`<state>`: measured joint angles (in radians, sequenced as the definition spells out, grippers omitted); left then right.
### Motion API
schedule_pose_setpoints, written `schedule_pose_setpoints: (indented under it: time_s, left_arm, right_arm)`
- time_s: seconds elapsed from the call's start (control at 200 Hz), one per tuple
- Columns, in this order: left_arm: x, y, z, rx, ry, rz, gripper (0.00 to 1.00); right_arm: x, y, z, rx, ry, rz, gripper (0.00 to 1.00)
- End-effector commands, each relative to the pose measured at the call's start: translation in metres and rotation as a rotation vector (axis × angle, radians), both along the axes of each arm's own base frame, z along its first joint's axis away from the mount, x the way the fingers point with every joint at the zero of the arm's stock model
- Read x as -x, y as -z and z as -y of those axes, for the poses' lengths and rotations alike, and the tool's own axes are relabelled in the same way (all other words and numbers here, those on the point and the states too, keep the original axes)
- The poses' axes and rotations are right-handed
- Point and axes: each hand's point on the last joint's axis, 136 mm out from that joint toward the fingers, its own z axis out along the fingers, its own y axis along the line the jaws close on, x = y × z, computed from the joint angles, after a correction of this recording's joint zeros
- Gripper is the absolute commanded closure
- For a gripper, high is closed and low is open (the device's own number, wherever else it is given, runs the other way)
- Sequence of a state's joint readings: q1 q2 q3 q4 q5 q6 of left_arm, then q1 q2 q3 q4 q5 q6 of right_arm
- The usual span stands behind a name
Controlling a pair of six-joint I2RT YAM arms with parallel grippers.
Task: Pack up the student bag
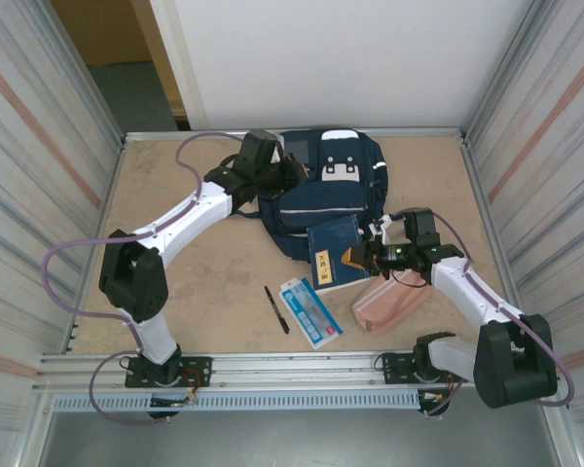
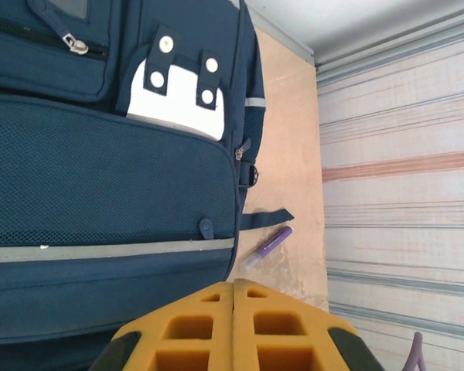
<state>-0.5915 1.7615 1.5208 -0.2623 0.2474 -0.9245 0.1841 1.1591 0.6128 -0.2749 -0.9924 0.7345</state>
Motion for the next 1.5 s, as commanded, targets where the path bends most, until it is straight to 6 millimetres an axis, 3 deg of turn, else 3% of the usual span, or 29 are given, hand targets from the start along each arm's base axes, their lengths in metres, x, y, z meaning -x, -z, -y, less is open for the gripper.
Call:
schedule_pose_setpoints:
  time_s: [0.0, 0.045, 0.065, 0.165, 0.246, 0.346, 0.581, 0.767, 0.872, 1.057, 1.218, 1.298, 1.498]
  left_arm:
    - [0.018, -0.014, 0.006, -0.030, 0.094, 0.068, 0.90]
    - [0.021, -0.007, 0.007, -0.102, 0.131, 0.099, 0.63]
    - [0.021, -0.002, 0.007, -0.142, 0.146, 0.110, 0.56]
    - [0.023, 0.033, 0.004, -0.346, 0.210, 0.122, 0.46]
    - [0.021, 0.064, -0.001, -0.451, 0.213, 0.075, 0.43]
    - [0.019, 0.098, -0.019, -0.495, 0.125, -0.052, 0.41]
    - [0.022, 0.127, -0.058, -0.576, -0.038, -0.151, 0.36]
    - [0.007, 0.160, -0.064, -0.514, -0.034, -0.210, 0.37]
    - [-0.001, 0.170, -0.049, -0.458, 0.026, -0.194, 0.40]
    - [-0.004, 0.162, -0.010, -0.276, 0.179, -0.124, 0.53]
    - [-0.006, 0.152, -0.012, -0.277, 0.196, -0.075, 0.87]
    - [-0.005, 0.131, -0.014, -0.254, 0.193, -0.035, 1.00]
    - [-0.006, 0.057, -0.031, -0.205, 0.081, 0.091, 1.00]
  right_arm:
    - [-0.018, -0.018, 0.011, 0.016, 0.080, 0.044, 1.00]
    - [-0.021, -0.020, 0.026, 0.070, 0.144, 0.061, 1.00]
    - [-0.022, -0.020, 0.034, 0.102, 0.174, 0.074, 1.00]
    - [-0.026, -0.025, 0.079, 0.263, 0.343, 0.127, 1.00]
    - [-0.028, -0.036, 0.101, 0.302, 0.433, 0.160, 1.00]
    - [-0.028, -0.045, 0.109, 0.312, 0.465, 0.187, 1.00]
    - [-0.022, -0.047, 0.107, 0.307, 0.455, 0.204, 1.00]
    - [-0.017, -0.041, 0.105, 0.303, 0.437, 0.190, 1.00]
    - [-0.016, -0.039, 0.103, 0.296, 0.436, 0.186, 1.00]
    - [-0.015, -0.038, 0.102, 0.295, 0.435, 0.183, 1.00]
    - [-0.014, -0.030, 0.089, 0.281, 0.384, 0.156, 1.00]
    - [-0.010, -0.021, 0.077, 0.282, 0.332, 0.126, 1.00]
    - [0.013, -0.011, 0.034, 0.200, 0.098, 0.091, 1.00]
